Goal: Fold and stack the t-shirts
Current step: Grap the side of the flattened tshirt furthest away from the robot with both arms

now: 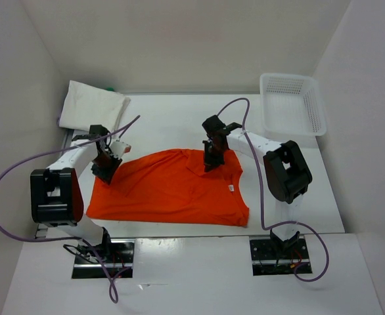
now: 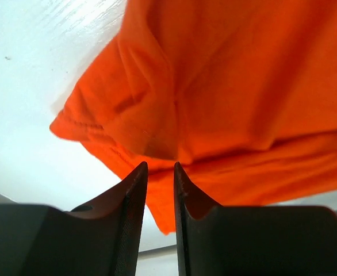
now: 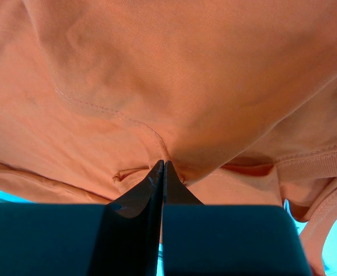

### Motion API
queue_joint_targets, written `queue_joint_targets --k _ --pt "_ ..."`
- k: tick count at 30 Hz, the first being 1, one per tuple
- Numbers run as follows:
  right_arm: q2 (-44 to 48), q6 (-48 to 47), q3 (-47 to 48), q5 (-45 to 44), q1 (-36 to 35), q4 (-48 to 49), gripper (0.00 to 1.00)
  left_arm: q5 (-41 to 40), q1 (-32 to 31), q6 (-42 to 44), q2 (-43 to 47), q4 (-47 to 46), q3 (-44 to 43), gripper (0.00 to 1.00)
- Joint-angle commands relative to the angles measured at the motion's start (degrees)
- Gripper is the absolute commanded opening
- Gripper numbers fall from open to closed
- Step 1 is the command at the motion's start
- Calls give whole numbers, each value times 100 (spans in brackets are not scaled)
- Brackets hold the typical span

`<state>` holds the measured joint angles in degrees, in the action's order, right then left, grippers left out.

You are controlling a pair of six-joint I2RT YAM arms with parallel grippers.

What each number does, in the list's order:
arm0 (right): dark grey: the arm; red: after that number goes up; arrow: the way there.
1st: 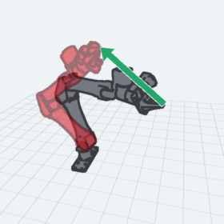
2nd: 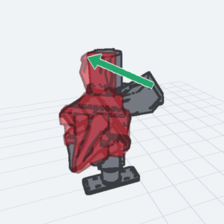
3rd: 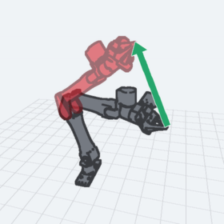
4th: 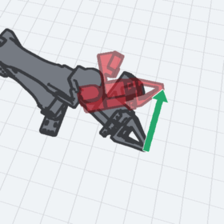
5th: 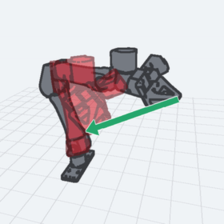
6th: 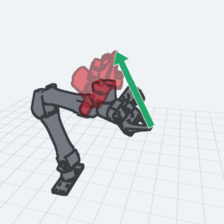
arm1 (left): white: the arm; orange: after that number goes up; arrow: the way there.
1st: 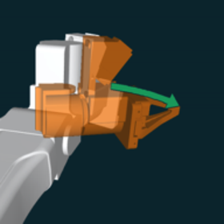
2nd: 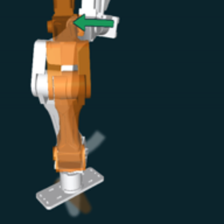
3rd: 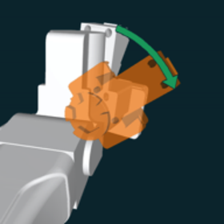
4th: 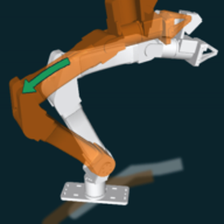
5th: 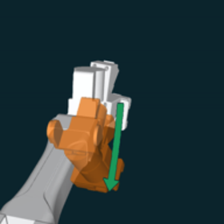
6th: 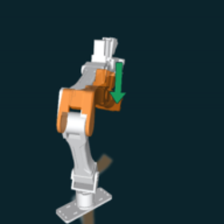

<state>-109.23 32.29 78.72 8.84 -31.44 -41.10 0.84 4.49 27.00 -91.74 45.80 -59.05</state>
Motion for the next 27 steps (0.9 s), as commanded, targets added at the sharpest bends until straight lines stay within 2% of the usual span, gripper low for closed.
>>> queue_joint_targets --k 1,6,15,23,27 --pt "165 -39 -23 -58 33 181 0 259 -71 182 350 491 -169 32" --pt "218 -39 -76 -58 33 181 0 -373 -124 113 350 54 -36 32" --pt "218 14 -260 -5 33 243 0 -365 -124 -248 -246 -221 -714 50" --pt "218 14 -313 -5 33 243 0 65 -238 -134 -494 52 -600 52" --pt "165 14 -260 -5 33 243 0 65 -238 -81 -555 104 -538 45"
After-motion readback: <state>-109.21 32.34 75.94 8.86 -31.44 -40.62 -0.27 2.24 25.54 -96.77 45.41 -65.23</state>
